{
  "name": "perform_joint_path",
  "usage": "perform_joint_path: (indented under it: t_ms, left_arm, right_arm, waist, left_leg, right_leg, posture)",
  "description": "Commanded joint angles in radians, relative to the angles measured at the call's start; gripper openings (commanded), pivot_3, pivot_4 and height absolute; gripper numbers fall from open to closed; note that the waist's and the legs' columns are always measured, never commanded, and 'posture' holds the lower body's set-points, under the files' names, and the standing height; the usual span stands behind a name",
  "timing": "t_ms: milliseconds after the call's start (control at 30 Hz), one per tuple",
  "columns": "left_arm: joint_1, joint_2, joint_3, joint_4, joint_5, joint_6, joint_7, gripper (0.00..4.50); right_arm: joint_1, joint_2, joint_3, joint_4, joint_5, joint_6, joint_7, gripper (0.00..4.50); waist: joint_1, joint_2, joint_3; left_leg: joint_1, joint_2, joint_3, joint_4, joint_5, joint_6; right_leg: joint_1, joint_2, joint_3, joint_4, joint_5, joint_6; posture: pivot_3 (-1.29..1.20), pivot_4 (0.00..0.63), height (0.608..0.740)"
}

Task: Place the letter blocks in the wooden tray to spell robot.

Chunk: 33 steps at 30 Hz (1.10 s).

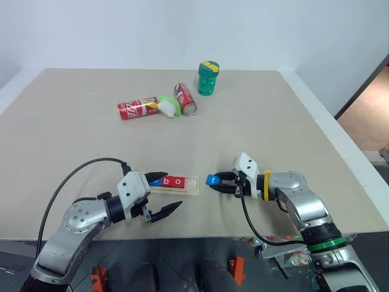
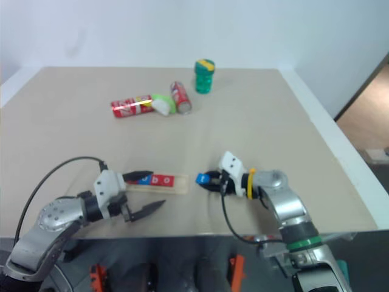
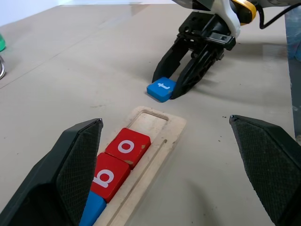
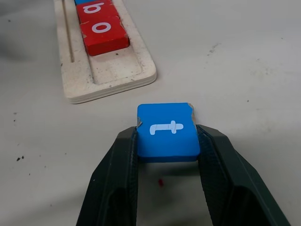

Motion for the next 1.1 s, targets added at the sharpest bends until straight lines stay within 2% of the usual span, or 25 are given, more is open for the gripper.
perform_joint_path:
  t_ms: [33,200,467,867,1100]
  left_arm:
    - [0.016,-0.022,0.059,-0.009,-0.001,0.013,0.072,4.50]
    - [0.032,-0.055,0.088,-0.005,0.013,0.059,0.164,4.50]
    - [0.050,-0.069,0.068,-0.022,0.023,0.061,0.188,4.50]
    - [0.067,-0.083,0.073,-0.046,-0.039,0.080,0.163,4.50]
    - [0.080,-0.052,0.070,-0.070,-0.090,0.109,0.106,4.50]
  right_arm:
    - [-0.061,0.001,-0.021,-0.018,0.030,0.038,-0.002,1.20]
    - [-0.152,0.034,0.021,-0.057,0.055,0.088,0.029,1.20]
    - [-0.148,0.047,0.120,-0.080,0.027,0.079,0.051,1.20]
    - [-0.161,0.059,0.170,-0.005,-0.012,0.002,0.075,1.20]
    - [-0.164,0.065,0.183,0.015,-0.024,-0.020,0.084,1.20]
  waist:
    - [0.000,0.000,0.000]
    - [-0.007,0.000,0.001]
    - [-0.002,0.000,0.001]
    - [0.000,0.000,0.001]
    - [0.000,0.000,0.001]
  left_leg:
    - [0.000,0.000,0.000,0.000,0.000,0.000]
    - [-0.001,0.000,0.000,0.000,0.000,0.000]
    - [-0.007,-0.001,-0.002,-0.002,-0.001,-0.002]
    - [-0.008,0.000,-0.002,-0.001,-0.002,-0.002]
    - [-0.008,0.000,-0.003,-0.001,-0.002,-0.002]
  right_leg:
    - [0.000,0.000,0.000,0.000,0.000,0.000]
    - [-0.002,0.000,0.002,0.000,0.003,0.005]
    - [-0.006,-0.001,-0.002,0.000,0.000,0.005]
    - [-0.006,0.000,-0.003,-0.001,0.000,0.005]
    - [-0.006,0.000,-0.003,-0.001,0.000,0.005]
  posture:
    - [0.00,0.150,0.740]
    - [0.00,0.150,0.740]
    - [0.00,0.150,0.740]
    - [0.00,0.150,0.740]
    - [0.00,0.150,0.740]
